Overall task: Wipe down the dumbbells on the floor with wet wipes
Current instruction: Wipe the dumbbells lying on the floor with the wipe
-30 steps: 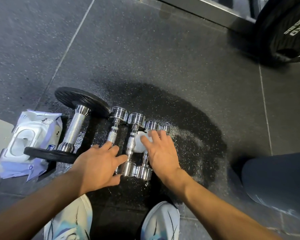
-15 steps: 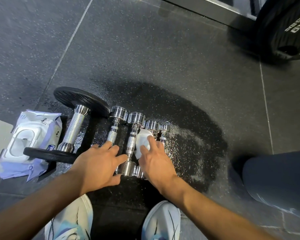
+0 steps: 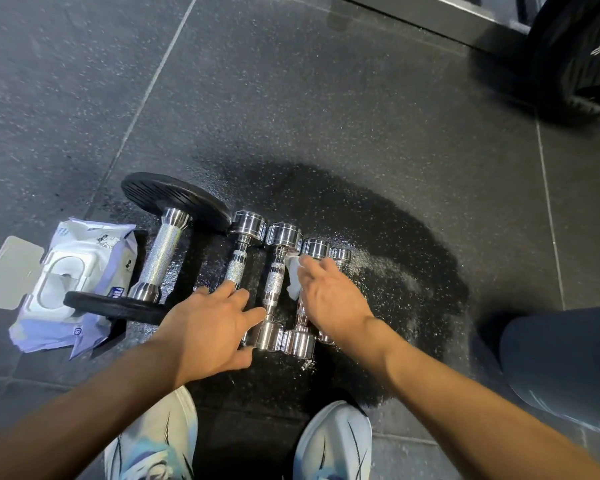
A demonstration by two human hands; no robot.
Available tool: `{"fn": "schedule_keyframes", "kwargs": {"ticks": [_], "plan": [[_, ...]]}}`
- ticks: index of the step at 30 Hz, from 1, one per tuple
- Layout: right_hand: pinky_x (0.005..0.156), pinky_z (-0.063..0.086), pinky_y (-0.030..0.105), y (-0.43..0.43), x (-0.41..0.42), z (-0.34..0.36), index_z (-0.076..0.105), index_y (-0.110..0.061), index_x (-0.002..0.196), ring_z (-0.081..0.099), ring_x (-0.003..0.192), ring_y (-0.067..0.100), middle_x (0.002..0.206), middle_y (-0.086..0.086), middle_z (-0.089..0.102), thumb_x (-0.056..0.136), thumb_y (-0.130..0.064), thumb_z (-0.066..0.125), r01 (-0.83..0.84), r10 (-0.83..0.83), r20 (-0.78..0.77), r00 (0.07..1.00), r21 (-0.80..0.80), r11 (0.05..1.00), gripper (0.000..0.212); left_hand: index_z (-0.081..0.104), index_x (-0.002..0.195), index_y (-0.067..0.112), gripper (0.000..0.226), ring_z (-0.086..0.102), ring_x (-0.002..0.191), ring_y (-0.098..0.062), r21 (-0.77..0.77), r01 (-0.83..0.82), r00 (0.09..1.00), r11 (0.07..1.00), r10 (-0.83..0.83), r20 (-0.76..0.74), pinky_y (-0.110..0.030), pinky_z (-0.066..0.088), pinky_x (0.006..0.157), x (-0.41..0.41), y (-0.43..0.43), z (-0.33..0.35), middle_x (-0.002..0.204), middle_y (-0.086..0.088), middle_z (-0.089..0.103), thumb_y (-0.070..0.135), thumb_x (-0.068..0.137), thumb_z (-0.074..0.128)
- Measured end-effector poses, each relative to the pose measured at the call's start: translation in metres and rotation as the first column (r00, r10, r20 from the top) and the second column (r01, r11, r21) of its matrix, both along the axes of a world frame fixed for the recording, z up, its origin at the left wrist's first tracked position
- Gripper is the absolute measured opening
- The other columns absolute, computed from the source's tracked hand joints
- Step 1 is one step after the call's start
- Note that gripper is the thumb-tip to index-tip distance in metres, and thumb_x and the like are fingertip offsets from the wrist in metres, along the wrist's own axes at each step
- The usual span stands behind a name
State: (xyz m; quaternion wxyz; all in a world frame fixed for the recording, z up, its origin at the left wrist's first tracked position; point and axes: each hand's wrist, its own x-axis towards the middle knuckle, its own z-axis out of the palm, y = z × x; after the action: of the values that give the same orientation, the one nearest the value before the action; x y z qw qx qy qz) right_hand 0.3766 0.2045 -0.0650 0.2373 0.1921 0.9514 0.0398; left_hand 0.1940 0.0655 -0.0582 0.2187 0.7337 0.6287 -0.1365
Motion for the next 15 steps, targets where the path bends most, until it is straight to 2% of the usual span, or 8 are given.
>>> {"fn": "schedule_keyframes", "kwargs": {"ticks": [3,6,8,10,11,13,14,15], "plan": [[0.119,0.030,0.054,0.000,-0.001,-0.007,0.060,0.007,0.123,0.031,0.145,0.036,0.150,0.019,0.046,0.088,0.002,0.063,-0.109,0.107,0.113,0.988,0.014,0.994,0.035,0.034,0.146,0.033,0.062,0.038,0.127,-0.022,0.008,-0.003,1.000,1.000,0.003,-0.004,-0.044,0.044,0.098,0.001,0.000,0.000,0.135,0.000,0.046,0.064,0.093,0.037],[0.122,0.022,0.056,-0.017,0.010,-0.004,0.049,0.005,0.139,0.024,0.151,0.036,0.160,0.019,0.036,0.090,0.002,0.064,-0.222,0.214,0.139,0.967,0.045,0.974,0.052,0.035,0.146,0.033,0.062,0.039,0.127,-0.023,0.015,-0.008,1.000,1.000,0.008,-0.003,-0.044,0.044,0.097,0.001,-0.001,-0.001,0.135,-0.001,0.047,0.064,0.093,0.038],[0.124,0.020,0.049,-0.025,0.017,-0.001,0.042,0.002,0.146,0.025,0.151,0.033,0.164,0.018,0.027,0.096,0.004,0.054,-0.223,0.227,0.104,0.968,-0.048,0.974,0.052,0.036,0.145,0.032,0.061,0.039,0.126,-0.023,0.020,-0.005,1.000,1.000,0.005,-0.004,-0.044,0.044,0.097,0.001,-0.001,-0.002,0.134,-0.001,0.047,0.063,0.093,0.039],[0.126,0.013,0.042,-0.029,0.018,0.004,0.040,-0.004,0.150,0.026,0.153,0.024,0.165,0.014,0.027,0.101,0.003,0.042,-0.089,0.102,0.048,0.994,-0.223,0.971,0.050,0.036,0.144,0.031,0.060,0.039,0.125,-0.023,0.019,-0.003,1.000,1.000,0.003,-0.006,-0.044,0.045,0.096,0.000,-0.001,-0.002,0.133,-0.001,0.048,0.063,0.093,0.039],[0.126,0.016,0.039,-0.028,0.018,0.003,0.041,-0.008,0.150,0.032,0.151,0.020,0.165,0.011,0.029,0.103,-0.002,0.038,-0.036,0.042,0.014,0.999,-0.290,0.956,0.048,0.036,0.144,0.032,0.060,0.039,0.124,-0.023,0.019,-0.005,1.000,1.000,0.005,-0.006,-0.044,0.045,0.096,0.000,-0.002,-0.002,0.132,-0.001,0.048,0.063,0.093,0.039],[0.115,0.041,0.033,-0.020,0.018,0.000,0.045,-0.017,0.149,0.050,0.139,0.018,0.164,0.008,0.034,0.107,-0.013,0.032,0.023,-0.029,-0.016,0.999,-0.307,0.952,0.045,0.037,0.143,0.032,0.060,0.039,0.123,-0.023,0.020,-0.007,1.000,1.000,0.007,-0.007,-0.044,0.045,0.095,0.001,-0.002,-0.002,0.132,-0.001,0.048,0.063,0.092,0.039],[0.110,0.047,0.034,-0.015,0.020,0.000,0.047,-0.016,0.148,0.052,0.137,0.022,0.163,0.010,0.035,0.106,-0.015,0.035,0.055,-0.062,-0.012,0.998,-0.311,0.949,0.043,0.037,0.143,0.032,0.060,0.039,0.123,-0.023,0.020,-0.006,1.000,1.000,0.006,-0.008,-0.044,0.045,0.095,0.001,-0.002,-0.002,0.132,-0.001,0.048,0.063,0.092,0.039],[0.115,0.041,0.039,-0.010,0.022,-0.001,0.051,-0.013,0.144,0.045,0.143,0.030,0.162,0.015,0.035,0.104,-0.013,0.041,-0.005,0.006,0.003,1.000,-0.230,0.973,0.041,0.037,0.144,0.032,0.060,0.039,0.124,-0.023,0.019,-0.004,1.000,1.000,0.004,-0.010,-0.044,0.045,0.095,0.001,-0.002,-0.001,0.133,-0.001,0.048,0.064,0.093,0.039]]}}
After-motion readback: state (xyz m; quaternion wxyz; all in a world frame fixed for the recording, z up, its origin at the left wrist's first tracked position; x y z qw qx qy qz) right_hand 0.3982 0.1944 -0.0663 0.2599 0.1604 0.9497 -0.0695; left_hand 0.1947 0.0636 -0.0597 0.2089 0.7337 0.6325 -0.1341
